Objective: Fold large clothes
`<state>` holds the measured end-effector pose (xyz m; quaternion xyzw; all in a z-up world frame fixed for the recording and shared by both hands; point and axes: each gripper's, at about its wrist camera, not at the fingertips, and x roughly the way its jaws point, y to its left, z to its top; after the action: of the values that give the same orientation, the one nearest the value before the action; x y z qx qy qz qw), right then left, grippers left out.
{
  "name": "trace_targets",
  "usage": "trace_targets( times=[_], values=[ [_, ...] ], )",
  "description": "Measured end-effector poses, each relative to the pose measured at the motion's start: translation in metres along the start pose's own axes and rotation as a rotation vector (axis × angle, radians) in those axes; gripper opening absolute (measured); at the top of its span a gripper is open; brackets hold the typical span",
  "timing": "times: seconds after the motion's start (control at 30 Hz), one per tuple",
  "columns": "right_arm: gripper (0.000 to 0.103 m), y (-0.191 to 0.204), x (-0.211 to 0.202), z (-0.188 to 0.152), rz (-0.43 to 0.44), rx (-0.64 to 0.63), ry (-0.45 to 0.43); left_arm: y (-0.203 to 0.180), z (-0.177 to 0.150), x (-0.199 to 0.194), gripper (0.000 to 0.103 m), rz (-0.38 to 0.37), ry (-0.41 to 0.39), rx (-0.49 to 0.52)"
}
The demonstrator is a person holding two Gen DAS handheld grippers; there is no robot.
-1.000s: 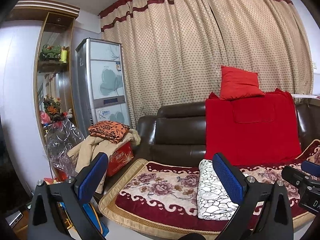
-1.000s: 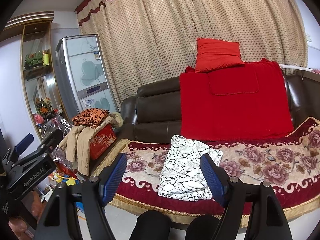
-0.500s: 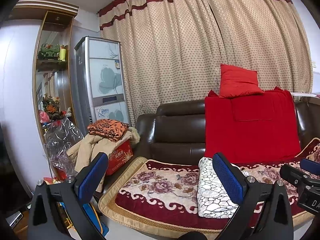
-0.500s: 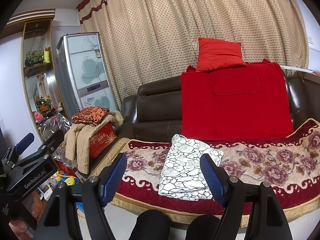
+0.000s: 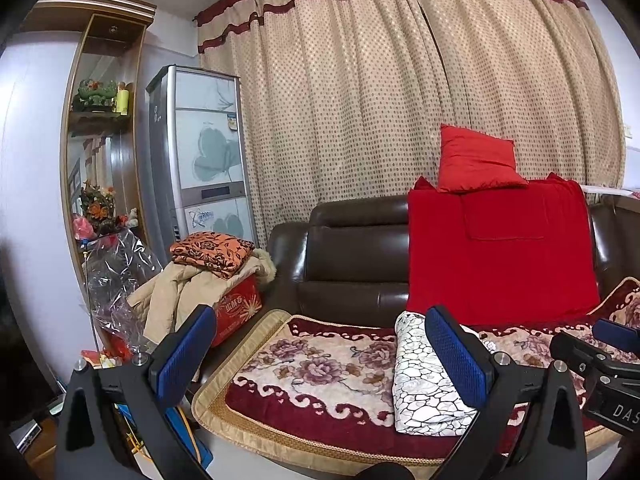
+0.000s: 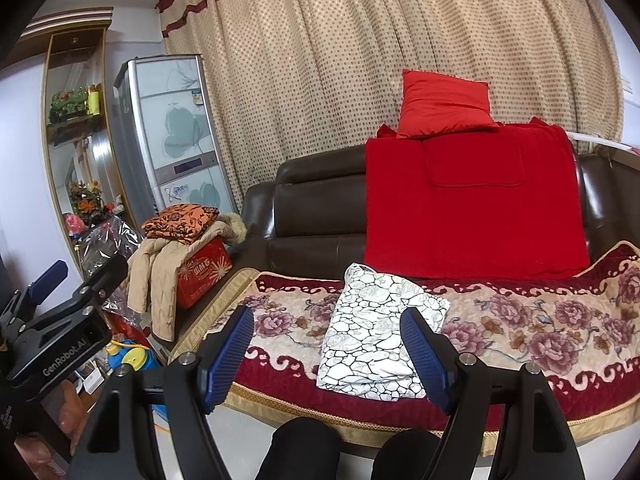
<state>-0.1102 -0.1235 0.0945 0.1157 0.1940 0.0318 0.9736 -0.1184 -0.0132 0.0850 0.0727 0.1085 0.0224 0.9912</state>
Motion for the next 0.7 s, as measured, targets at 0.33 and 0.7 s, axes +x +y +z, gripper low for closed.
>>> trace_targets(
  times=[0.33, 0.7],
  values=[
    [0.079, 0.006, 0.020, 0.004, -0.010, -0.014, 0.027, 0.002, -0.001, 0.021, 0.103, -0.013, 0.032, 0.000],
    [0.079, 0.007, 0.049, 0.014, -0.021, -0.021, 0.057, 0.000, 0.005, 0.049, 0.103, -0.018, 0.053, -0.007]
  ],
)
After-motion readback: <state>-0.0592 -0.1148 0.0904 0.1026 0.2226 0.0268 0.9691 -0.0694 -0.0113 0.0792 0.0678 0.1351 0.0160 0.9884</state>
